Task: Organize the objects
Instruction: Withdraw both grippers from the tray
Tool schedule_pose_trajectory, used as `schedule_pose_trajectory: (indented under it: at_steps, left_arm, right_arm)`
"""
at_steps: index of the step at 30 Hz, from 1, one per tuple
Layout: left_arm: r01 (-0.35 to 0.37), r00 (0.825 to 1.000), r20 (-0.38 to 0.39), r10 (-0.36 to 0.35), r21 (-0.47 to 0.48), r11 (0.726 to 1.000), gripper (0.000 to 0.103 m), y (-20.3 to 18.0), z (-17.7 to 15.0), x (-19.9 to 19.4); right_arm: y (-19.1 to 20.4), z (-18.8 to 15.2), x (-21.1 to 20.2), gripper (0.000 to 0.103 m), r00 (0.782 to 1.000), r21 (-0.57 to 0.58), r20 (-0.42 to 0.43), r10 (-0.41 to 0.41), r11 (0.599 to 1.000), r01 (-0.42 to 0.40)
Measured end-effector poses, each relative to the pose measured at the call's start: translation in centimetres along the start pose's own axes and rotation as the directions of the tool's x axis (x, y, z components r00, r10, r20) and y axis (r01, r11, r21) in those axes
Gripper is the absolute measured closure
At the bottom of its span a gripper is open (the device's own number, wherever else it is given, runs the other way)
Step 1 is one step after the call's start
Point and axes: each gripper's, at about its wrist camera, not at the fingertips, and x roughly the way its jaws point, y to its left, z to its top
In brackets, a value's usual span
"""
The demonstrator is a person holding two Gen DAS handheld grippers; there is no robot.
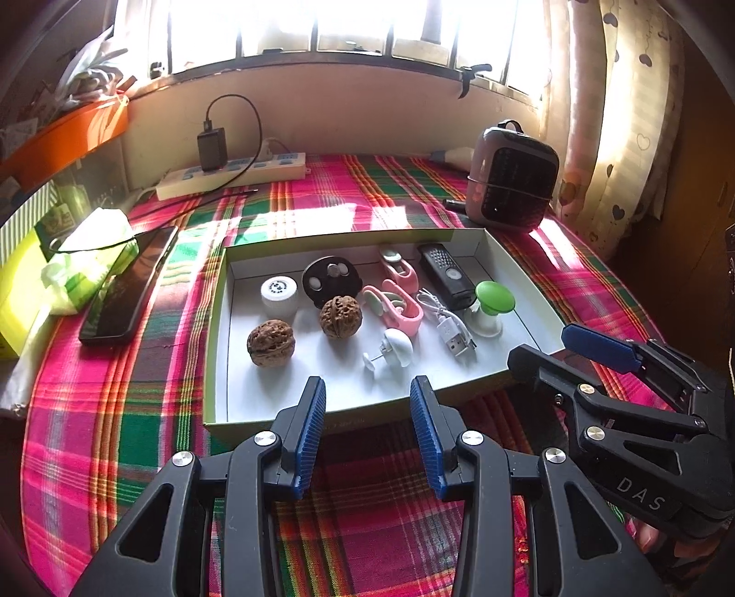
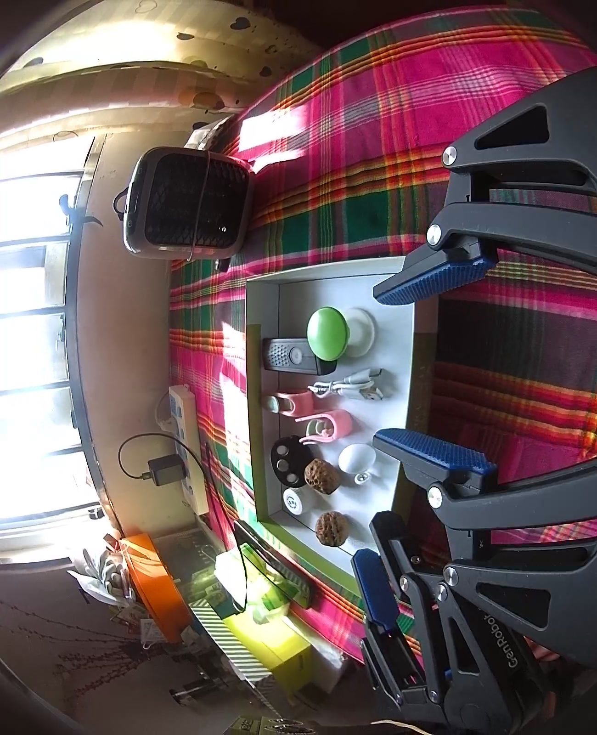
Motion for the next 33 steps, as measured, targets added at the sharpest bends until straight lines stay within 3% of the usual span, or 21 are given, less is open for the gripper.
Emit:
schedule_pose_trajectory:
  at_steps: [5, 15, 24, 27, 33]
  left_arm:
    - [-0.009, 1.0, 0.012, 0.009, -0.01, 1.0, 0.066, 0.2, -0.7, -1.1]
    - [-0.043, 0.998, -0.051, 0.043, -0.004, 0.999, 0.066, 0.1, -3.4, -0.4]
    - [-0.063, 0.994, -0.087, 0.063, 0.005, 0.998, 0.066, -0.3, -4.6, 0.5]
    - [-0.086, 0.993, -0.076, 0.088, 0.021, 0.996, 0.066, -0.8, -4.8, 0.5]
    - [-0.097, 0.994, -0.059, 0.097, 0.012, 0.995, 0.065, -1.0, -5.0, 0.6]
  right_arm:
    - [0.4, -0.9, -0.6, 0.046, 1.0, -0.003, -0.002, 0.012, 1.0, -0.012]
    - [0.8, -3.3, 0.5, 0.046, 0.997, -0.01, -0.083, 0.007, 1.0, -0.008]
    - [0.4, -4.3, 0.6, 0.046, 0.991, -0.019, -0.125, -0.04, 0.999, 0.038]
    - [0.5, -4.6, 0.5, 0.046, 0.988, -0.049, -0.127, -0.084, 0.996, 0.079]
    - [0.5, -4.6, 0.5, 0.046, 0.988, -0.053, -0.128, -0.092, 0.995, 0.086]
